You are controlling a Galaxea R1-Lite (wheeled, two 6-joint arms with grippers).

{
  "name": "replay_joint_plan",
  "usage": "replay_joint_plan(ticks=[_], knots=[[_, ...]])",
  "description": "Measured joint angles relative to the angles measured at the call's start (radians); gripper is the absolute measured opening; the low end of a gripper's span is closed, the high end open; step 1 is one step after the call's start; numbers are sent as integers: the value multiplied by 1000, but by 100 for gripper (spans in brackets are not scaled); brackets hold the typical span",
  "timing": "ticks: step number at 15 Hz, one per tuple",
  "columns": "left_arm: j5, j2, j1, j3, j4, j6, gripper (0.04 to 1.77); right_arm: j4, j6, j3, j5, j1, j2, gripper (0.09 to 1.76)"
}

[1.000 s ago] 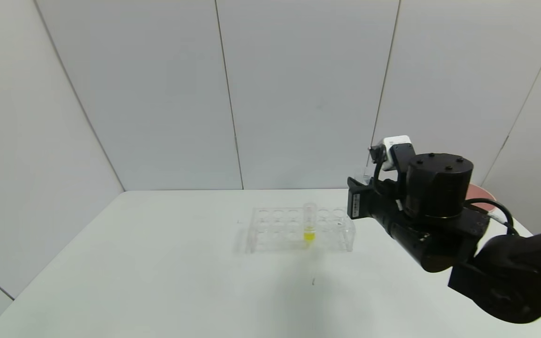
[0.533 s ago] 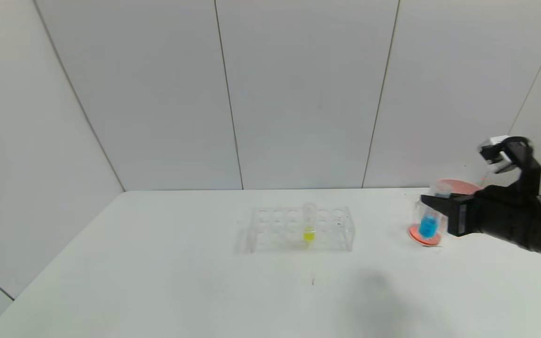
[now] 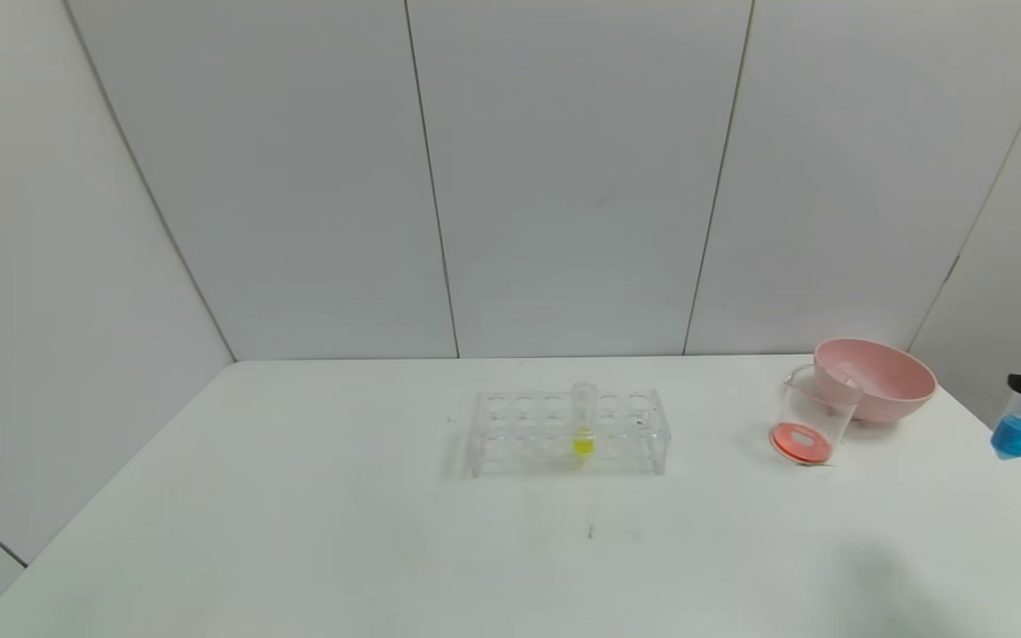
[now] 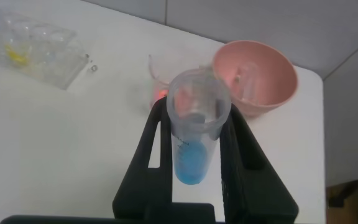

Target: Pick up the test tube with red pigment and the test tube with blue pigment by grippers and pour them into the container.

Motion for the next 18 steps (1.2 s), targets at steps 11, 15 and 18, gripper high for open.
replay_joint_plan(ticks=[11, 15, 18], knots=[[0, 0, 0, 0, 0, 0, 176, 125, -213, -402, 7, 18, 357, 50], [0, 0, 0, 0, 0, 0, 176, 302, -341, -628, -46, 57, 497, 50], [0, 0, 0, 0, 0, 0, 176, 501, -520, -780, -81, 73, 566, 50]])
